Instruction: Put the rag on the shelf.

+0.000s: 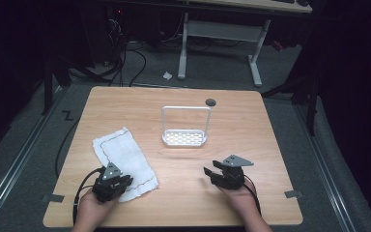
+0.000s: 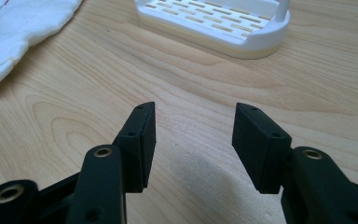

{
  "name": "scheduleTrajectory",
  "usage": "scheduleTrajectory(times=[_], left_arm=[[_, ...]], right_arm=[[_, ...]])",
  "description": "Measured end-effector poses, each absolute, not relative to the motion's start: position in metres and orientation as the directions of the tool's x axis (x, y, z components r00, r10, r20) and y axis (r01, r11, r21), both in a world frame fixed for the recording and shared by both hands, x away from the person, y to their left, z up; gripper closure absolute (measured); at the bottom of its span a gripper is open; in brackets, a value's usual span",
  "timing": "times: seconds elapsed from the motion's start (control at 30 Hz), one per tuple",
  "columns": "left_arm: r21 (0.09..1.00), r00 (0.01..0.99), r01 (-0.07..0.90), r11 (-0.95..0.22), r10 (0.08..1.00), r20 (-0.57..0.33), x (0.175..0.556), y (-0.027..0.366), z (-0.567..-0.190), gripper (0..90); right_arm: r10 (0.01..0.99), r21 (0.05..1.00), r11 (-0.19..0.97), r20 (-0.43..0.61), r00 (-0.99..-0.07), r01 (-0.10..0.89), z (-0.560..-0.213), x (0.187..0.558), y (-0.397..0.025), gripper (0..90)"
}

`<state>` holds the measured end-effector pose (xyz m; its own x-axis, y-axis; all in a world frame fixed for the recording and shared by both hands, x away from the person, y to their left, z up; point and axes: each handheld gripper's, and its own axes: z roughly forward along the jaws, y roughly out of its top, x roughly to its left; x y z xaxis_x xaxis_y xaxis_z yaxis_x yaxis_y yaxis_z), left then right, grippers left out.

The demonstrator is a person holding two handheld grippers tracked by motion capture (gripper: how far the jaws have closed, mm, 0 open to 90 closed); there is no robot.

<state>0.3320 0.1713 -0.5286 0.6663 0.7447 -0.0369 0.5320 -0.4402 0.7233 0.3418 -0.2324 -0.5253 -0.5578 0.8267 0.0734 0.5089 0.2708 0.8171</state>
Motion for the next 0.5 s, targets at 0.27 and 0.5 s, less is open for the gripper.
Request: scheduleTrajectory(times=[0.27,0.5], left_arm=[[0.724,0.701,0.501,-0.475,0.713,-0.018,0.324,0.159,-0.529,84.3],[0.726,0.770,0.450,-0.519,0.638,-0.022,0.312,0.133,-0.530,84.8]], right_arm=[[0.811,0.809,0.289,0.077,-0.580,0.512,-0.527,0.340,-0.225,51.1],[0.776,0.806,0.318,0.081,-0.626,0.499,-0.526,0.336,-0.207,57.9]])
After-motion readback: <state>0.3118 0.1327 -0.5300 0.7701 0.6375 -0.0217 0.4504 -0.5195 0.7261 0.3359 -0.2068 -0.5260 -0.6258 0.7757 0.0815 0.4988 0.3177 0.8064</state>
